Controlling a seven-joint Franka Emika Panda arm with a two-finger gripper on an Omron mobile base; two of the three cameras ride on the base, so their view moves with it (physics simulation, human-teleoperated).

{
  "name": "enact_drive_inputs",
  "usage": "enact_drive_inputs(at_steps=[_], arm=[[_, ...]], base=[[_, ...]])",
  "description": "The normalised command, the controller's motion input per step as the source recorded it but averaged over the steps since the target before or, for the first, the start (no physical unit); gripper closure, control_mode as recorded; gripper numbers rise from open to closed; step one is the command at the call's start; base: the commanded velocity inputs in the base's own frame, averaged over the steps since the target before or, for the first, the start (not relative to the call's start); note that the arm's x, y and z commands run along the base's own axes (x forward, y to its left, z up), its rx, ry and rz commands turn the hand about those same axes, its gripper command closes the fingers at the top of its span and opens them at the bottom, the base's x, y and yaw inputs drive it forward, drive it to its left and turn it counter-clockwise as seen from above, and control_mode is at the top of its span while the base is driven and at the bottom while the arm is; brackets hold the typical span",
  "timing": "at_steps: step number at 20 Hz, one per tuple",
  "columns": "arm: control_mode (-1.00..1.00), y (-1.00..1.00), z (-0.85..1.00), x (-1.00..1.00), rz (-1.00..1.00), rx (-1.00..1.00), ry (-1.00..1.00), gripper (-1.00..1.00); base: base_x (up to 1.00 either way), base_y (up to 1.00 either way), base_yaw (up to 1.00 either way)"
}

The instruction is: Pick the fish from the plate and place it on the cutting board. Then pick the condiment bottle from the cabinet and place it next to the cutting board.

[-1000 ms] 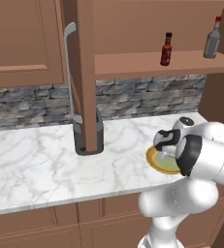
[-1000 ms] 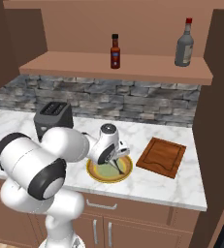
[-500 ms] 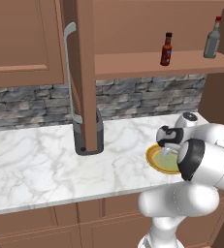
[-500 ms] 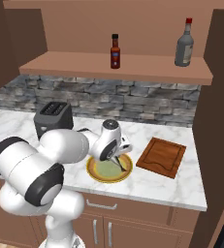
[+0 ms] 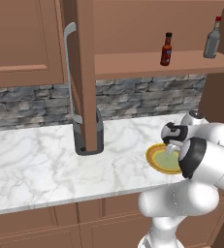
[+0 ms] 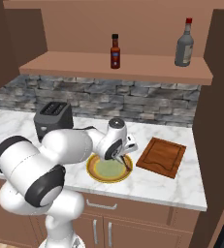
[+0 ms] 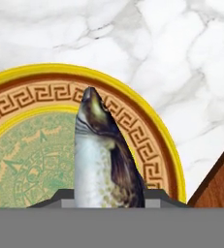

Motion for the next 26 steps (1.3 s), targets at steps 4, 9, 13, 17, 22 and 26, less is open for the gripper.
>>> enact_drive_inputs(at_steps=[4,9,13,17,22,26], arm=[[-1.00,-0.23,0.12,0.00,0.00,0.00,0.00,1.00],[-1.00,-0.22,0.06,0.00,0.00,0.00,0.00,1.00],[-1.00,-0.22,0.03,0.01,0.00,0.00,0.00,1.00],[-1.00,-0.19,0.01,0.05,0.00,0.00,0.00,1.00],[-1.00,-0.19,0.00,0.13,0.00,0.00,0.00,1.00],[-1.00,-0.19,0.00,0.15,0.00,0.00,0.00,1.00]], base=[[0.00,0.00,0.00],[0.00,0.00,0.00],[0.00,0.00,0.00],[0.00,0.00,0.00],[0.00,0.00,0.00],[0.00,0.00,0.00]])
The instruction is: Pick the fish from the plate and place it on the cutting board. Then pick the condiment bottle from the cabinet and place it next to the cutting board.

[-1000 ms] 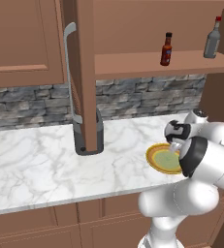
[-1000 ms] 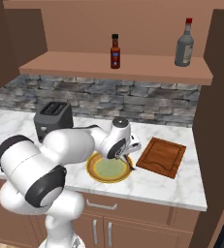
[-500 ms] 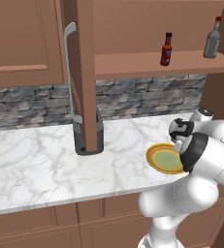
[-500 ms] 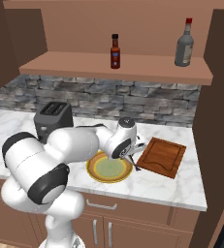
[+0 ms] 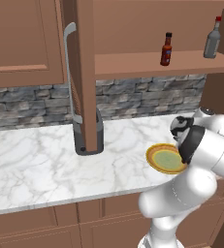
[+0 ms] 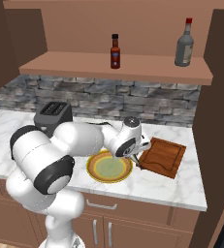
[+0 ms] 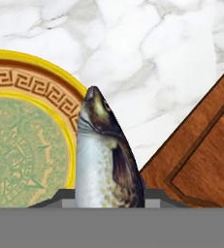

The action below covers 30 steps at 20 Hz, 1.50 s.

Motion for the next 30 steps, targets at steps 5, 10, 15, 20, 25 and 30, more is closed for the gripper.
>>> enact_drive_inputs(at_steps=[5,10,15,20,25,30], arm=[[-1.00,-0.21,0.00,0.15,0.00,0.00,0.00,1.00],[-1.00,-0.18,0.00,0.09,0.00,0.00,0.00,1.00],[-1.00,-0.10,0.00,0.00,0.00,0.00,-0.03,1.00],[-1.00,-0.13,0.00,0.00,0.00,0.04,-0.03,1.00],[-1.00,-0.21,0.00,0.03,0.00,0.02,-0.01,1.00],[-1.00,-0.20,0.00,0.11,0.00,0.00,0.00,1.00]], base=[[0.00,0.00,0.00],[0.00,0.00,0.00],[0.00,0.00,0.00],[0.00,0.00,0.00],[0.00,0.00,0.00],[0.00,0.00,0.00]])
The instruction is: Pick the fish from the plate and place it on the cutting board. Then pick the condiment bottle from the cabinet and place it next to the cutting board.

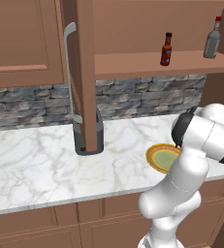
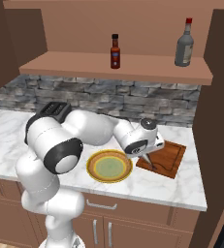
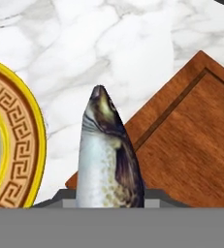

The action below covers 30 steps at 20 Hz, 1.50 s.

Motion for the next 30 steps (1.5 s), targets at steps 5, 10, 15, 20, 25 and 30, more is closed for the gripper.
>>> enact_drive_inputs(at_steps=[5,10,15,20,25,30], arm=[[-1.00,-0.17,0.00,0.14,0.00,0.00,0.00,1.00],[-1.00,-0.14,-0.03,0.08,0.00,0.00,-0.02,1.00],[-1.00,-0.12,-0.14,0.12,0.00,0.00,-0.06,1.00],[-1.00,-0.10,-0.19,0.20,0.00,0.00,-0.06,1.00],[-1.00,-0.10,-0.23,0.22,0.00,0.00,-0.03,1.00],[-1.00,-0.17,-0.30,0.26,0.00,0.00,0.00,1.00]], base=[[0.00,0.00,0.00],[0.00,0.00,0.00],[0.00,0.00,0.00],[0.00,0.00,0.00],[0.00,0.00,0.00],[0.00,0.00,0.00]])
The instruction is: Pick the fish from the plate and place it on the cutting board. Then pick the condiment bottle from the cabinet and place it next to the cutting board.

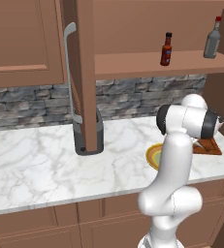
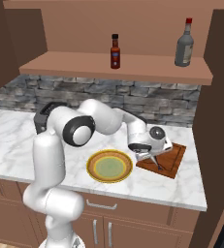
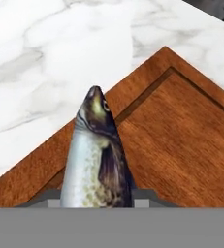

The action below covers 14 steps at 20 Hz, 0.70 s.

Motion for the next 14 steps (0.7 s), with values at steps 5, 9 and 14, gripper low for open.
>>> enact_drive_inputs(at_steps=[5,9,14], arm=[[-1.00,-0.27,-0.37,0.39,0.00,0.00,0.00,1.00],[-1.00,-0.29,-0.37,0.44,0.00,0.00,0.00,1.00],[-1.00,-0.06,-0.30,0.18,0.00,0.01,0.00,-1.00]], base=[[0.00,0.00,0.00],[0.00,0.00,0.00],[0.00,0.00,0.00]])
